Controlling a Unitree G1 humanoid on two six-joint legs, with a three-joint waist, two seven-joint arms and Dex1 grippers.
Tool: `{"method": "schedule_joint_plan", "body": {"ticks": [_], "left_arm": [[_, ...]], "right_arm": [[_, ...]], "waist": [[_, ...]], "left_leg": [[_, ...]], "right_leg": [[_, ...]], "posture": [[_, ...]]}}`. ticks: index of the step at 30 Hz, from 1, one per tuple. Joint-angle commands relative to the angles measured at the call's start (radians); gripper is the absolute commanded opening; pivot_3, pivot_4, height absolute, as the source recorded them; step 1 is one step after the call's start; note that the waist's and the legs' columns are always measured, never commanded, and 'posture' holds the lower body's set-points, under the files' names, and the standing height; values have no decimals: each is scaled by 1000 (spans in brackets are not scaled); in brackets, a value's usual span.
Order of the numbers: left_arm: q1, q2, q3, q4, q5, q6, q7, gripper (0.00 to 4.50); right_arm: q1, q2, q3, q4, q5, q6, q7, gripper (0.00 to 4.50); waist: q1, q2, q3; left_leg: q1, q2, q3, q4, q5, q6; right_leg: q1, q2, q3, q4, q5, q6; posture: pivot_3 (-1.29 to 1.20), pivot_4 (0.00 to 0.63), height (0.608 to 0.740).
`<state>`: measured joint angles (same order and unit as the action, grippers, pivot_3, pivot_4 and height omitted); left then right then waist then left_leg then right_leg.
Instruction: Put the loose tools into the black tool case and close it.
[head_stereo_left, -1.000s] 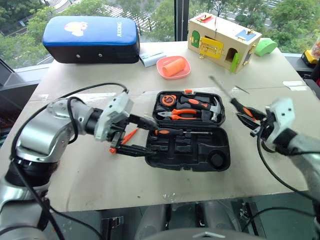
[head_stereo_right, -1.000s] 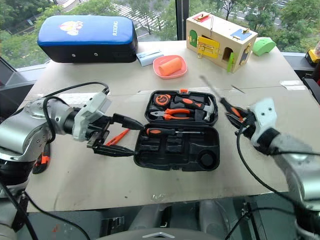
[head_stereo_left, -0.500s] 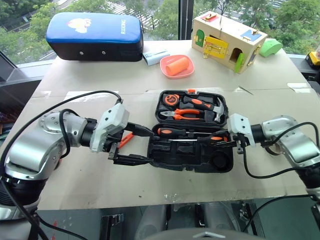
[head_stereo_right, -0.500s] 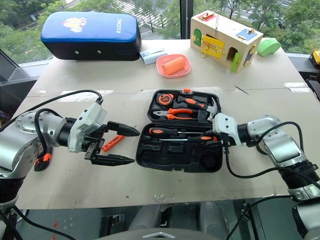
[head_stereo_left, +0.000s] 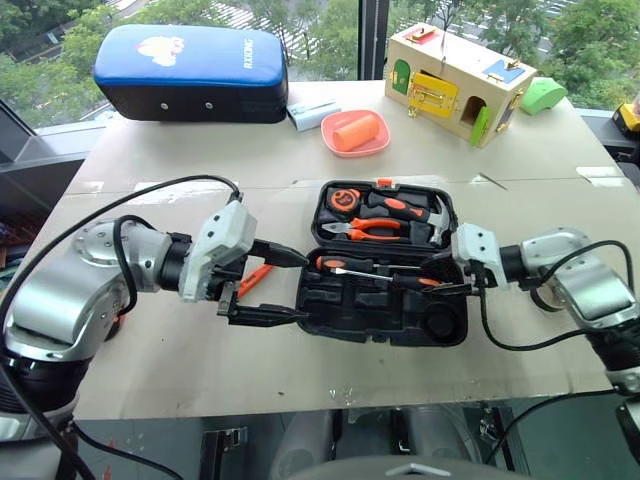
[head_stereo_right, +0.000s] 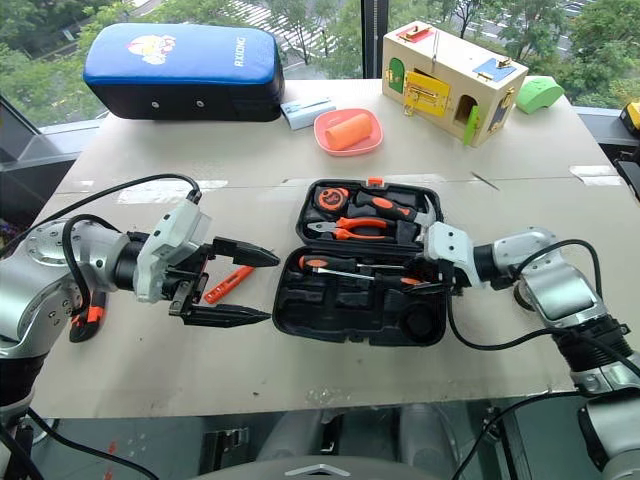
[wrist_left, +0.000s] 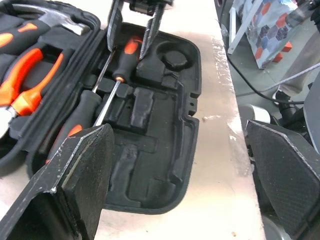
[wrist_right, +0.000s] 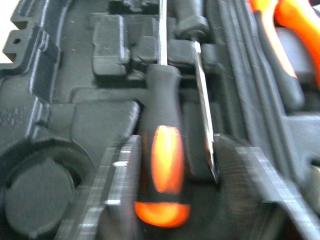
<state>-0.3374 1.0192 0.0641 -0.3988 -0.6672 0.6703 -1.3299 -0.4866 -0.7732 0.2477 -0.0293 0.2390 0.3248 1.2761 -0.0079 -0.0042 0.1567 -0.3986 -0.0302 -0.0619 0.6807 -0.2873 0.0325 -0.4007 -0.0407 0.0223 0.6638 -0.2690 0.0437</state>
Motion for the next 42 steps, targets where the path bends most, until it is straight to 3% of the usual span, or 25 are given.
{"method": "schedule_joint_plan", "body": {"ticks": [1,5,6,8,14,16,22,28,31,37,42], "left_arm": [[-14,0,-1,0,1,-18,-3,4500],[-19,-9,-13,10,9,-29,3,4500],[-20,-11,-16,12,11,-31,5,4500],[-21,-13,-19,14,13,-33,8,4500],[-19,-12,-21,16,17,-37,11,4500],[-19,-12,-21,16,16,-37,12,4500],[-19,-16,-26,21,22,-41,15,4500],[21,-8,4,21,27,-35,38,4500],[113,-13,101,-7,7,2,119,4500],[503,-103,477,-182,-42,114,285,4500],[871,-294,780,-305,-24,109,355,4500]], "right_arm": [[-13,20,-48,-93,82,88,-10,4328],[-40,81,-50,-154,126,182,-70,4498],[-42,98,-45,-159,124,194,-87,4253],[-42,122,-31,-160,110,203,-112,3572],[-17,152,26,-106,29,139,-150,752],[-5,150,58,-70,-22,81,-154,24],[26,150,144,75,-164,-65,-181,24],[33,156,84,23,-79,-49,-151,24],[9,177,-6,-56,36,-21,-147,24],[-51,124,-122,-217,276,146,-45,24],[-117,58,-143,-268,389,229,59,2223]], "waist": [[-4,0,0],[-6,0,0],[-5,0,0],[-2,0,0],[-1,0,0],[-3,0,0],[-5,-2,-2],[-4,-2,-2],[-6,-2,-2],[-11,-1,-1],[-3,-2,-1]], "left_leg": [[0,0,0,0,0,0],[0,0,1,0,0,0],[0,0,0,0,0,0],[0,0,0,0,0,0],[-1,-1,0,0,0,0],[-1,-1,0,0,0,0],[2,0,1,0,0,0],[8,0,1,0,0,0],[6,0,0,0,0,0],[-1,0,0,-4,0,0],[1,0,1,-8,0,0]], "right_leg": [[0,0,0,0,0,0],[-1,0,1,1,0,0],[-1,0,1,1,0,0],[-1,0,1,1,0,0],[-1,-1,1,1,0,0],[-1,0,1,1,0,0],[0,0,0,1,0,0],[5,1,0,1,0,0],[5,0,1,1,0,0],[-4,0,4,1,0,0],[-4,-2,4,-3,0,0]], "posture": [[0,150,735],[0,150,735],[0,150,735],[0,150,735],[0,150,735],[0,150,735],[0,150,735],[0,150,735],[0,150,735],[0,150,735],[0,150,735]]}}
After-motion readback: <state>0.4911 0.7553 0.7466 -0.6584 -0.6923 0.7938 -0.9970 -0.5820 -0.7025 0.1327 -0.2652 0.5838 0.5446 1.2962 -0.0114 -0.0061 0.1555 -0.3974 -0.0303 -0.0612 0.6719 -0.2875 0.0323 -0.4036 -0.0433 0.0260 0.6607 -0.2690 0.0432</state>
